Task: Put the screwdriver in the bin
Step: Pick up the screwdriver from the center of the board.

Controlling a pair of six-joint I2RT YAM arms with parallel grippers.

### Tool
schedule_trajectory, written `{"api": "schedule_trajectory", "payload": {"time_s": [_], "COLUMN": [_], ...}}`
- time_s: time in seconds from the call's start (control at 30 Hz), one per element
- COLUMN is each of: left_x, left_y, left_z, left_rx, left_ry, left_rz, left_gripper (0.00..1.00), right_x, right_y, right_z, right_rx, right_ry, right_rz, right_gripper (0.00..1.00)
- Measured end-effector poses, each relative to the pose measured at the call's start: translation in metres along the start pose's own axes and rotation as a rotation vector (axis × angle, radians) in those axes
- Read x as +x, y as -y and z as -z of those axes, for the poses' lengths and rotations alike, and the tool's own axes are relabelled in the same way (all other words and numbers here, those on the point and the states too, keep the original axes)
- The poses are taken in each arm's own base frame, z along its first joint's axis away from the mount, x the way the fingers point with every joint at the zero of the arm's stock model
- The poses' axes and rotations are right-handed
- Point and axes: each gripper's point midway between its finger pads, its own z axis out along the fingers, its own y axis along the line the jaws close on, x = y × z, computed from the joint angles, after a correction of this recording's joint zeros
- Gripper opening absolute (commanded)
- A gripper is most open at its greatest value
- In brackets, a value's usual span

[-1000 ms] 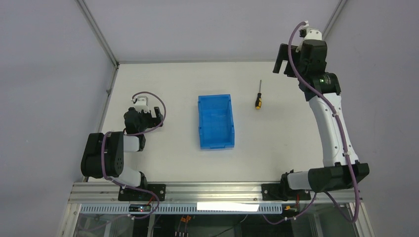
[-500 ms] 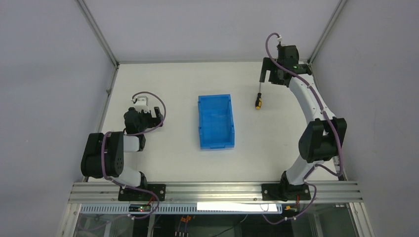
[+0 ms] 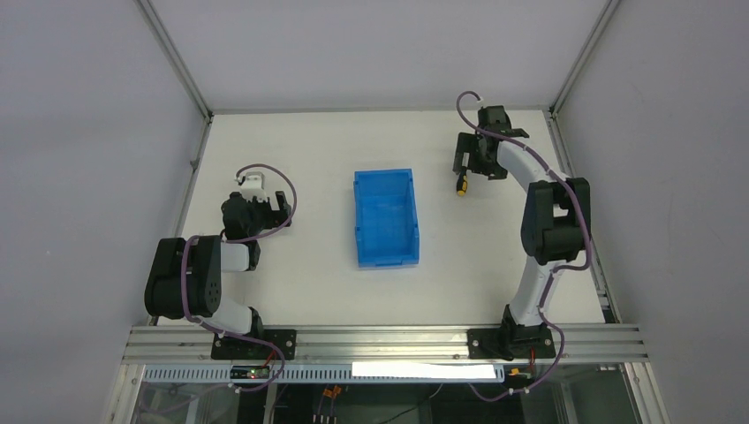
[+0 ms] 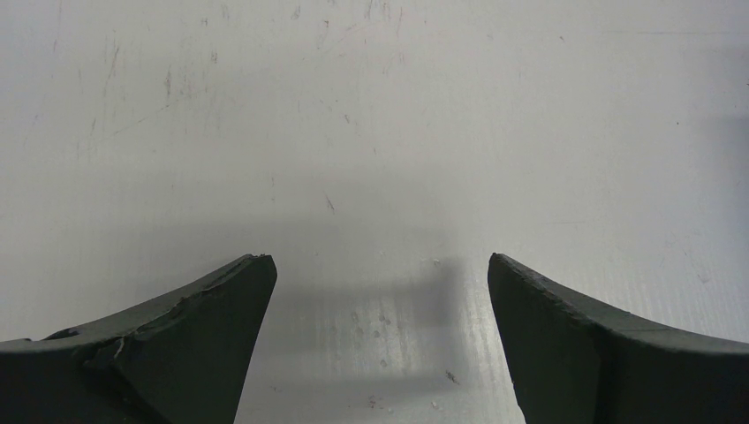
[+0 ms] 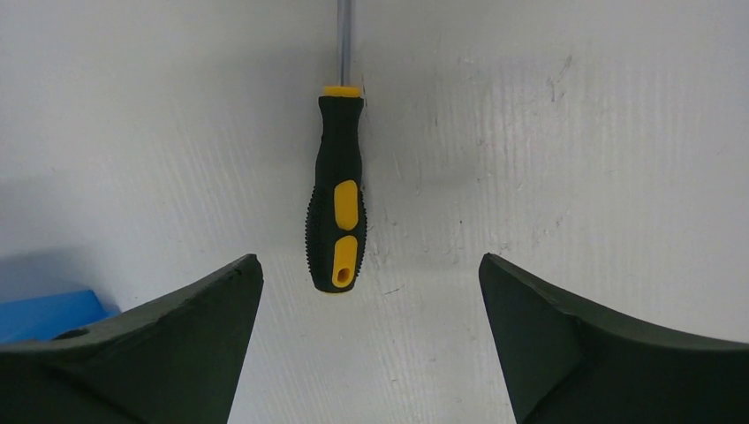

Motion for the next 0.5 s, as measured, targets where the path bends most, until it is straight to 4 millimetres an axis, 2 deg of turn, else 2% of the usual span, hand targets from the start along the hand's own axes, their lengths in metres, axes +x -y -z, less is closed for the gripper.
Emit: {"api": "schedule_trajectory", "payload": {"time_s": [0.23,0.4,0.5], "left_x": [0.000,0.000,0.000], "left_y": [0.000,0.000,0.000], "left_z": [0.000,0.000,0.000], "left_rx": [0.000,0.000,0.000], "left_ry": [0.000,0.000,0.000], "left_rz": [0.000,0.000,0.000], "left_gripper": [0.99,0.99,0.99], "right_x": [0.016,0.030,0.030], "right_y": [0.000,0.004,0.006], "right_z": [-0.030,-0.050,-0.053], "right_rx": [0.007,0.043,0.060], "right_ry": [-0.059,-0.102,-0.099], "right_rz": [-0.005,0.003,0.010], "right_gripper": [0.89,0.79,0.68]}}
